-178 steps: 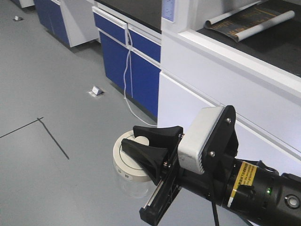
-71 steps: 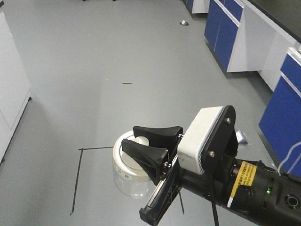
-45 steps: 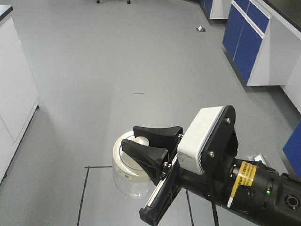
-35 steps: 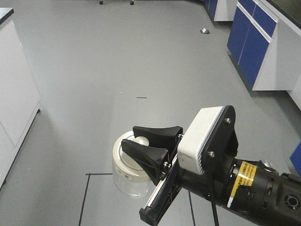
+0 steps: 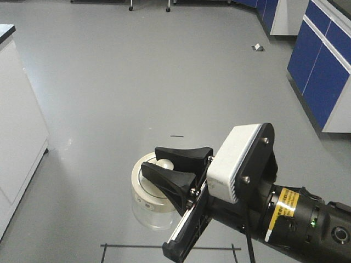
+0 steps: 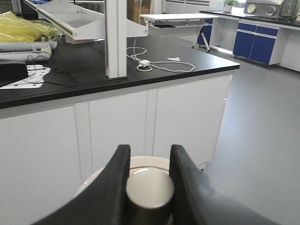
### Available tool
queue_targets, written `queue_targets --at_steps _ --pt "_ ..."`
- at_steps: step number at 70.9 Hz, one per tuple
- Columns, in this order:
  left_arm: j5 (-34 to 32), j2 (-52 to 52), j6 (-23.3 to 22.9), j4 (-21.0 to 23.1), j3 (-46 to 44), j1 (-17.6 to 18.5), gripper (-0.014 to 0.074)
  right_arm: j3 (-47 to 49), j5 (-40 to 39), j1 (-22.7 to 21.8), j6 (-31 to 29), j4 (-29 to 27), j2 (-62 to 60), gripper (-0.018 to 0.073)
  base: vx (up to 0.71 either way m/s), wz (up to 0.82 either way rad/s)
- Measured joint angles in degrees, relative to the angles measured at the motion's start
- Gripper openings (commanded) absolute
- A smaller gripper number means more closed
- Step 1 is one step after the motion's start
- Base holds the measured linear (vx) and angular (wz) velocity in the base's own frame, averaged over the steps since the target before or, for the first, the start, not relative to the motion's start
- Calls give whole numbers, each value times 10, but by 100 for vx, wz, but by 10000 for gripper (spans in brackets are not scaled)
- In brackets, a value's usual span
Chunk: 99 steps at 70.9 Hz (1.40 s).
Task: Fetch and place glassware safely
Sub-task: 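Hold the jar in the right gripper while the base drives away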
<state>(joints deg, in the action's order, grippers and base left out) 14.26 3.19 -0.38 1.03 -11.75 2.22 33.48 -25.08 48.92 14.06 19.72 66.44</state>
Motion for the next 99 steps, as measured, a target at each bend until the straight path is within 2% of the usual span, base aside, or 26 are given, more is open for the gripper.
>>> queue_targets --at_steps 99 --pt "2 0 0 0 0 0 -7 0 0 0 0 0 0 -3 46 0"
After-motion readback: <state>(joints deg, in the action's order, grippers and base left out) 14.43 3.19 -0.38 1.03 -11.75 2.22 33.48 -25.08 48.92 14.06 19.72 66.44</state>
